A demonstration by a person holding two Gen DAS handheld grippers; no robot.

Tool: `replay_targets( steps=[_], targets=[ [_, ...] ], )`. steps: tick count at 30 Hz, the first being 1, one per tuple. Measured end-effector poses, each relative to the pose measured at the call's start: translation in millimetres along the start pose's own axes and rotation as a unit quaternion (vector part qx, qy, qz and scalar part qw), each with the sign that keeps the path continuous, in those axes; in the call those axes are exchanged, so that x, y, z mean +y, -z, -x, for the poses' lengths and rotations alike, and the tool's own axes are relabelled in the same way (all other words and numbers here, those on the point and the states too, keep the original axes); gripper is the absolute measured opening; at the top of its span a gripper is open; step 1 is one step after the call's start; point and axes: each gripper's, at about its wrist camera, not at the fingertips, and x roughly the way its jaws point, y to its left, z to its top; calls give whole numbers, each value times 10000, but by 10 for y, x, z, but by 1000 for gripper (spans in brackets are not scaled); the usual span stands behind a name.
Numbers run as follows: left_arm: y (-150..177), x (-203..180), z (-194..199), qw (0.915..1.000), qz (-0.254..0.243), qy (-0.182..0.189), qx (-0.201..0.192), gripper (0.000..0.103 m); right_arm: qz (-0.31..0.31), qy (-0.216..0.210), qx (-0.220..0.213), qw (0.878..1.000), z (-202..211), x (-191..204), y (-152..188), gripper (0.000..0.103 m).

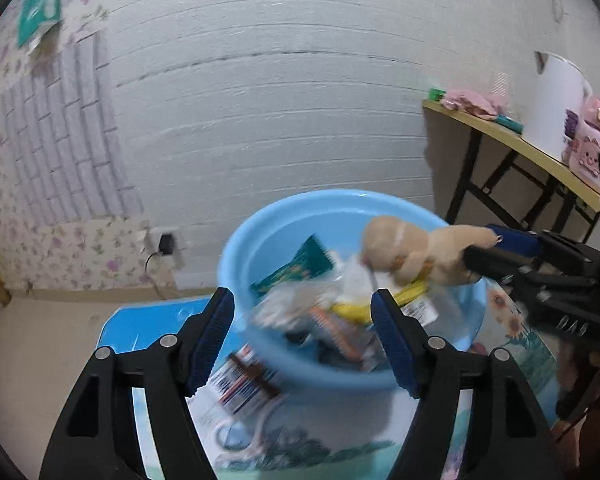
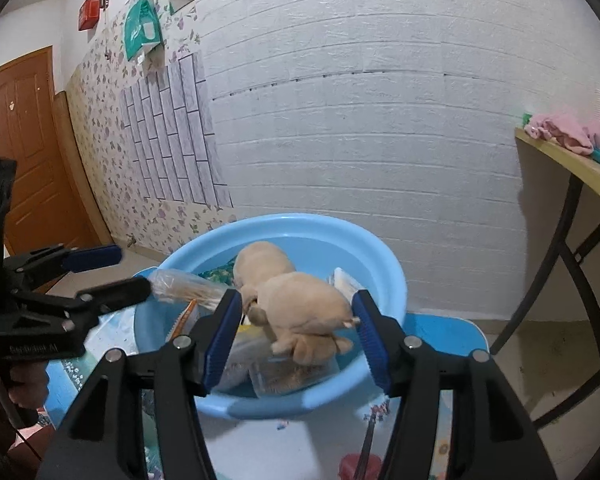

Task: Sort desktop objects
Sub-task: 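Carry the grey packet and plush toy over the basin and open both tools, then grasp the white plastic hook with the left tool while the right tool reaches the floss box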

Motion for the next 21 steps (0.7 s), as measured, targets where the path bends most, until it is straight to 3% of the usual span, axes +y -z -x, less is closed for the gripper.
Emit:
replay_targets(
  steps=[5,9,16,21],
  targets=[
    [368,317,130,9988,415,-267,8,79,-102,-9,-138,9999,309,56,117,57],
    [723,559,90,9949,834,-324,470,79,-45,-11,174,9998,335,205,291,57],
    [1044,683,74,9930,802,-542,676,79,132,-29,471,9988,314,441,457,57],
    [1069,682,50,9918,800,-529,846,79,181,-33,598,9980,296,509,503,57]
  ],
)
